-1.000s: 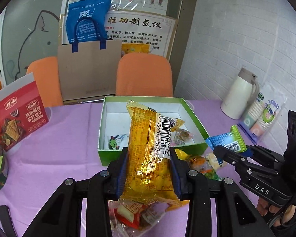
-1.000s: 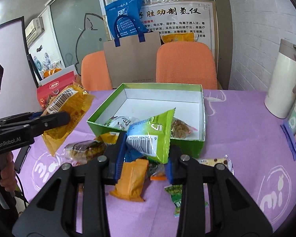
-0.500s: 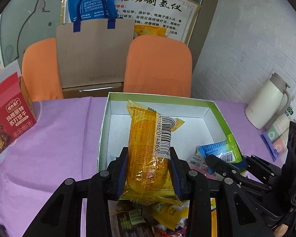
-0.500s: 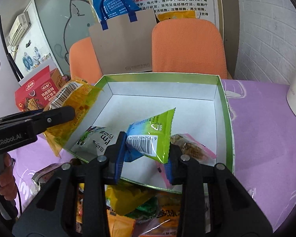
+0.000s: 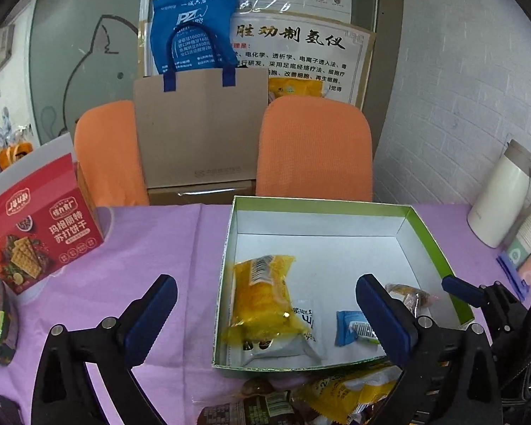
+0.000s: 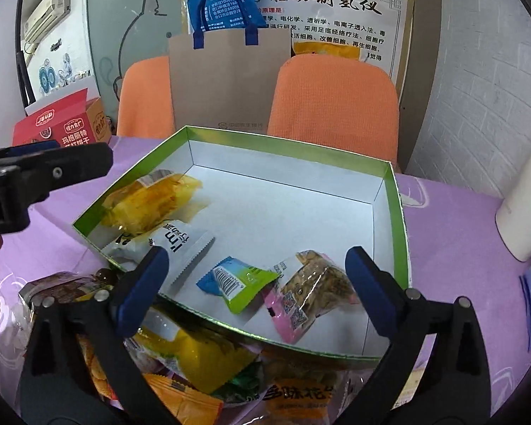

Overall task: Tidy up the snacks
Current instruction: 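Carry both packets into the green box and open both grippers, then move both tools back over the snack pile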

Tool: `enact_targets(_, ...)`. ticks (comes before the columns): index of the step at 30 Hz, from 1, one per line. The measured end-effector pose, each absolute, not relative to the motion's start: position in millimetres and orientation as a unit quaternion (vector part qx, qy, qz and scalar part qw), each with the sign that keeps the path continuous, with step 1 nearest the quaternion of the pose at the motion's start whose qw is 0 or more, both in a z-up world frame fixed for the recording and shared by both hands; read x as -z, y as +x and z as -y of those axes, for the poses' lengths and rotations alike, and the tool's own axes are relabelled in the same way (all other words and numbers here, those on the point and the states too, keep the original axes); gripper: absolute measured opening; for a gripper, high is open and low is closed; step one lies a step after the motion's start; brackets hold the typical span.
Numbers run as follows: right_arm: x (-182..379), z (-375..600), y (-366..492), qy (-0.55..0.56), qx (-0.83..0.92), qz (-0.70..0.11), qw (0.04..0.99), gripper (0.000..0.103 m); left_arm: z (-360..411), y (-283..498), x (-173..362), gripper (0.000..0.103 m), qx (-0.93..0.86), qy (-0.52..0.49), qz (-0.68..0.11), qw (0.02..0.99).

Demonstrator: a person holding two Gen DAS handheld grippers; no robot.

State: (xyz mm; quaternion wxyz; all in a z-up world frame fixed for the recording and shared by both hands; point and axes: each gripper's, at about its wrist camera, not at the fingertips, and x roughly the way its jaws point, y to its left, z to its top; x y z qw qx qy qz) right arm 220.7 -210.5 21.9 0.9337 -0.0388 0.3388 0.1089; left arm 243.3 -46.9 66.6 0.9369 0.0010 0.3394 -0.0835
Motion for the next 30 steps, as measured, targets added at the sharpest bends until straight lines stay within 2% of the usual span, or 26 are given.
enact_targets(18, -82.9, 213.2, 108.2, -0.010, -0.102, -0.256, 0.961, 0.102, 43.1, 130.6, -120.9, 0.103, 0.072, 0.041, -0.264, 0.961)
enact_targets(25, -70.0, 221.1, 66.2, 0.023, -0.084, -0.253, 0.964, 0.102, 32.1, 80.2, -110.9, 0.103, 0.059, 0.044, -0.265, 0.961)
enact_targets(30, -46.3, 231.2, 45.6, 0.071, -0.101, -0.262, 0.957, 0.102, 17.0, 54.0, -79.4, 0.103, 0.055, 0.031, -0.293, 0.954)
